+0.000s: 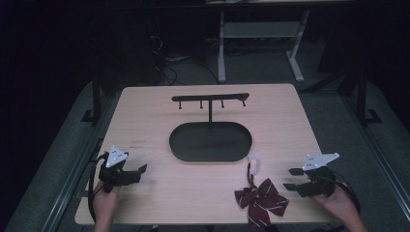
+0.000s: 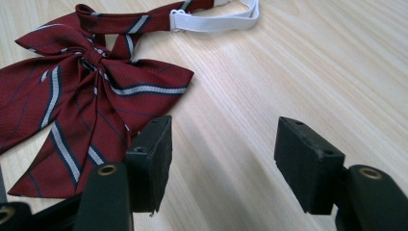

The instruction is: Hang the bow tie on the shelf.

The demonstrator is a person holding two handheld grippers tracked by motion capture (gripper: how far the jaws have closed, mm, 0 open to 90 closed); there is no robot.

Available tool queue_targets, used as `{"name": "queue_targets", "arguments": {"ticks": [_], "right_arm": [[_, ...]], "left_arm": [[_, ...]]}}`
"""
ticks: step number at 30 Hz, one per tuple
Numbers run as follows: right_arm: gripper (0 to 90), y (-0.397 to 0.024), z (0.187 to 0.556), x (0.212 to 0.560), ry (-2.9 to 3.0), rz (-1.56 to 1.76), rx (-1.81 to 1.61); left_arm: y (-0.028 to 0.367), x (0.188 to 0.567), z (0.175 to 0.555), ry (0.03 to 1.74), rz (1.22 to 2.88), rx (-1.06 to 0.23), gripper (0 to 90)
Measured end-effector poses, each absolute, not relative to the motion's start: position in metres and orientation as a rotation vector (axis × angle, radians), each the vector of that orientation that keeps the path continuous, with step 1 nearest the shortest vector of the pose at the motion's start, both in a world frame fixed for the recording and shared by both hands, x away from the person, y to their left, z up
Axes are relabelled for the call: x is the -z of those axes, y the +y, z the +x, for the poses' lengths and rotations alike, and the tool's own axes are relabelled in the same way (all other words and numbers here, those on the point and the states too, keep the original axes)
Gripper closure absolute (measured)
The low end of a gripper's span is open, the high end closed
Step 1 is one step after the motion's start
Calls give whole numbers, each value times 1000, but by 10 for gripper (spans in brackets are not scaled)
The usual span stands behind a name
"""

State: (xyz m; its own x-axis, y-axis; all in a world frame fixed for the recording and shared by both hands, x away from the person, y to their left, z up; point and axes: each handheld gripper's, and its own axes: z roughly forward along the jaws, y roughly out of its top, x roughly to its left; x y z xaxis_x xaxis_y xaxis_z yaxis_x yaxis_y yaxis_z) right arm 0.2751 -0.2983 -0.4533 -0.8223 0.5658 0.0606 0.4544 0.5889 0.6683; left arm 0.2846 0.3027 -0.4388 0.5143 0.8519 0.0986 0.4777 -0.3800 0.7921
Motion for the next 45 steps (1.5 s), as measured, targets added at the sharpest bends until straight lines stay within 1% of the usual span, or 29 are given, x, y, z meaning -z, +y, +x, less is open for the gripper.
{"name": "queue_targets", "arguments": {"ticks": [9, 21, 28, 32, 35, 38, 45], "right_arm": [[382, -288, 281, 447, 2690, 820, -1010], [404, -268, 288, 422, 2716, 709, -995], [421, -241, 309, 410, 2783, 633, -928], [435, -233, 319, 407, 2807, 600, -894], [441, -231, 325, 407, 2812, 586, -881], [472, -226, 334, 406, 2830, 573, -871], [494, -220, 350, 406, 2862, 552, -871]], "left_arm": [[301, 438, 283, 1070, 2030, -667, 163], [301, 437, 280, 1055, 2030, -683, 163], [302, 436, 281, 1056, 2037, -684, 163], [302, 436, 281, 1060, 2028, -681, 163], [302, 436, 281, 1056, 2036, -684, 163], [303, 436, 281, 1057, 2035, -686, 163], [303, 436, 281, 1056, 2044, -681, 163]]}}
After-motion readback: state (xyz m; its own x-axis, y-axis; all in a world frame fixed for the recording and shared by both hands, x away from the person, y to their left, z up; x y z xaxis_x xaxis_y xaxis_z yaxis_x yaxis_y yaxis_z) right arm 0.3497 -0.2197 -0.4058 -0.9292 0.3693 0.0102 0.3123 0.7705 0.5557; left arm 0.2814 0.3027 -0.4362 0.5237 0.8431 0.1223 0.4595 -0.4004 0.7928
